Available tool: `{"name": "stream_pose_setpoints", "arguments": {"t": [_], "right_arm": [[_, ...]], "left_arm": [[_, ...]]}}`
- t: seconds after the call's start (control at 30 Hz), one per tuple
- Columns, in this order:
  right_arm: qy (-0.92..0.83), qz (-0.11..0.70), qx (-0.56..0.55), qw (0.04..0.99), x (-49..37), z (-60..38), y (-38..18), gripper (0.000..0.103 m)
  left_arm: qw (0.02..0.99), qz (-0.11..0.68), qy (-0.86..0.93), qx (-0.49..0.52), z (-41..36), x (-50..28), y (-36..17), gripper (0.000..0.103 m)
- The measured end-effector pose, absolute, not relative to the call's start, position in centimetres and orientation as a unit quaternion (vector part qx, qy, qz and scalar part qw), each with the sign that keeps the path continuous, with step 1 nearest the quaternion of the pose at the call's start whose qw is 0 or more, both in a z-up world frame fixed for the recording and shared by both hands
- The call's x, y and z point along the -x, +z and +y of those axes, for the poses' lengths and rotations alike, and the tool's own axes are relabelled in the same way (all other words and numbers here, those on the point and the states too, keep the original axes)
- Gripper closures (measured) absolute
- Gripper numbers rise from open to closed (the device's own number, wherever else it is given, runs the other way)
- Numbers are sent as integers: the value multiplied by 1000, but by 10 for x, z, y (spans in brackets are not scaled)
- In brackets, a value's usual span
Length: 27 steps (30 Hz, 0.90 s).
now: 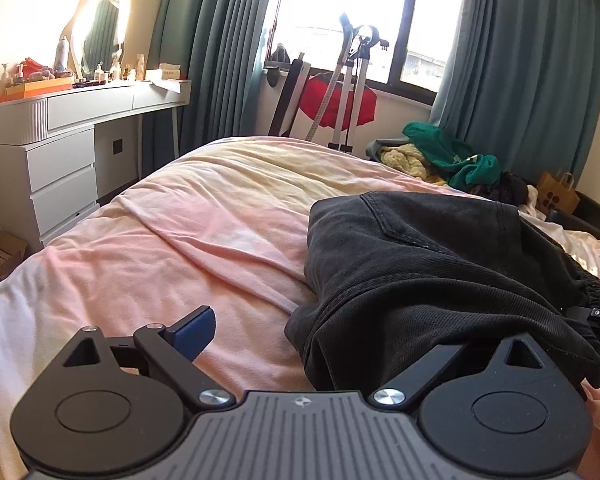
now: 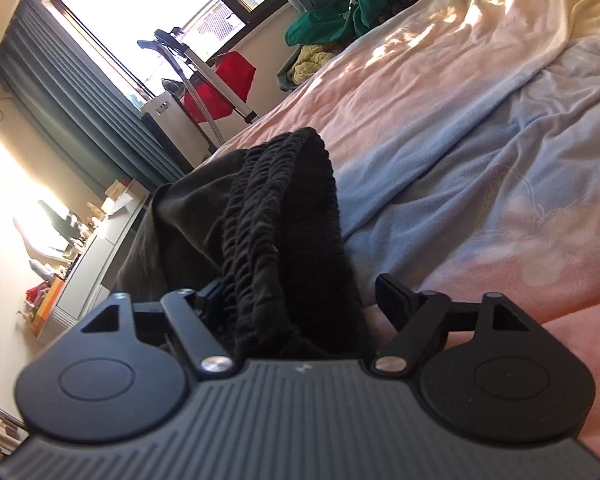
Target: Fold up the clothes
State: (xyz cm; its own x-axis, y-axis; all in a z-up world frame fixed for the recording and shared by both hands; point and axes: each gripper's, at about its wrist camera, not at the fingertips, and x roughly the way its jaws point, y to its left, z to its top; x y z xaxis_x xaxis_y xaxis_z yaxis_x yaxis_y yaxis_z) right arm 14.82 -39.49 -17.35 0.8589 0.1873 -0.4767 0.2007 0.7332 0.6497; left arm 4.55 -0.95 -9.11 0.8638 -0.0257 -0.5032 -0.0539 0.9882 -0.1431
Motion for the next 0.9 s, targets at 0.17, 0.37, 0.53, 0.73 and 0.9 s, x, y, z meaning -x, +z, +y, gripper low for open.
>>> {"name": "stream_pose_setpoints", "arguments": {"t": [0.17, 0.37, 0.53, 0.73, 0.9], "right_arm": [[24, 282, -433, 856, -152, -408, -192, 16], [43, 287, -453, 843, -160, -408, -203, 5], [68, 290, -451, 841, -169, -403, -204, 5], [67, 310, -401, 860, -171, -384, -197, 6], [60, 315, -411, 853, -169, -388, -194, 19]], "left_arm": [[961, 264, 6, 79, -9, -44, -91, 7], [960, 266, 8, 84, -8, -43, -90, 7], [958, 271, 6, 95, -5, -44, -91, 6], [941, 321, -12, 111, -1, -45, -91, 8], [918, 356, -43, 168, 18, -33, -83, 8]]}}
